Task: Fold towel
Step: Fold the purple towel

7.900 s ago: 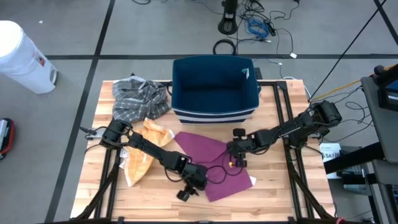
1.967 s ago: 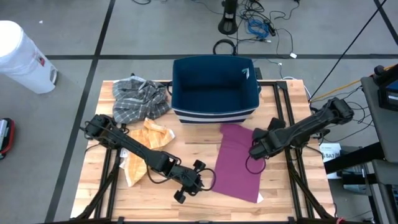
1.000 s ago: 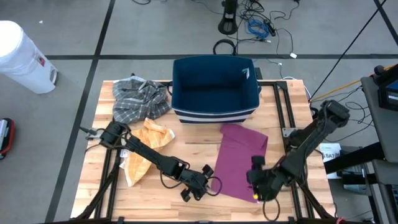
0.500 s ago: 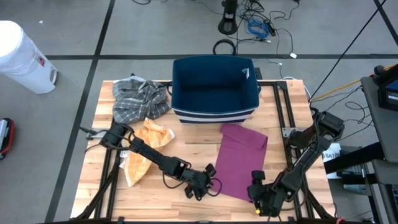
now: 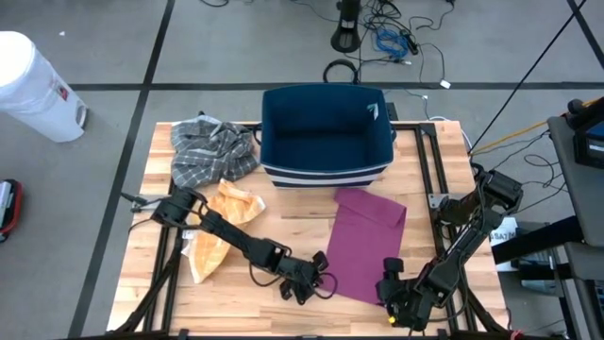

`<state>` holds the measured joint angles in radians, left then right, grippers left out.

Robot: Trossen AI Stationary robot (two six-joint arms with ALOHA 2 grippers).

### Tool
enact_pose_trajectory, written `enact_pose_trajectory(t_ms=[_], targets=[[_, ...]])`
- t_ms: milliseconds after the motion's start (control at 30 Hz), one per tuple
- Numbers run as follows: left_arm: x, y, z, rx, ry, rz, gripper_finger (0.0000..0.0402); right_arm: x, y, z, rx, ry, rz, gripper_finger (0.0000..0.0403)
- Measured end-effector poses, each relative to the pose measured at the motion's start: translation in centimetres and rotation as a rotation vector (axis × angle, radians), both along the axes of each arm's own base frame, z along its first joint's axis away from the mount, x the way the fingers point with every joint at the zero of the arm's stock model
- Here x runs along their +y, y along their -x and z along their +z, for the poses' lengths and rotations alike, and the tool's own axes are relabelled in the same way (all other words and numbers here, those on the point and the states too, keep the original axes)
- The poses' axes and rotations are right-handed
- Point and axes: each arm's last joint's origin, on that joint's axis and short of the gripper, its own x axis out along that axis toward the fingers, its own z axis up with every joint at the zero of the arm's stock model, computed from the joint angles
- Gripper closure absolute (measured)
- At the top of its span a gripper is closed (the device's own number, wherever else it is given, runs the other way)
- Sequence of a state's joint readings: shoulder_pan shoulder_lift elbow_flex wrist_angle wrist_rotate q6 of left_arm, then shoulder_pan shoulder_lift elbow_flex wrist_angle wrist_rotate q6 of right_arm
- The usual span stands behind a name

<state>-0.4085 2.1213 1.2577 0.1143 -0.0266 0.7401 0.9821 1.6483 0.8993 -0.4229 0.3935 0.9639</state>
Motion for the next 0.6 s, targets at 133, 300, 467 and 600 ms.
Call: enact_pose_trajectory(t_ms=[133, 300, 467, 600], targets=[[-0.24, -0.09, 0.10, -0.035, -0.009, 0.002, 0.0310, 0.09, 0.10, -0.07, 0.001, -0.001, 0.001, 0.0186], [0.07, -0.30, 0.15, -0.052, -0.024, 0.011, 0.0310, 0.16, 0.19, -0.07, 0.002, -0.005, -0.001, 0.0186], [0.29, -0.51, -0.15, -0.052, -0.010, 0.010, 0.0324, 0.17, 0.18, -0.06, 0.001, -0.009, -0.008, 0.0186], [0.28, -0.47, -0.21, -0.037, 0.012, -0.011, 0.0387, 0.20, 0.19, -0.06, 0.004, -0.013, -0.005, 0.0187]])
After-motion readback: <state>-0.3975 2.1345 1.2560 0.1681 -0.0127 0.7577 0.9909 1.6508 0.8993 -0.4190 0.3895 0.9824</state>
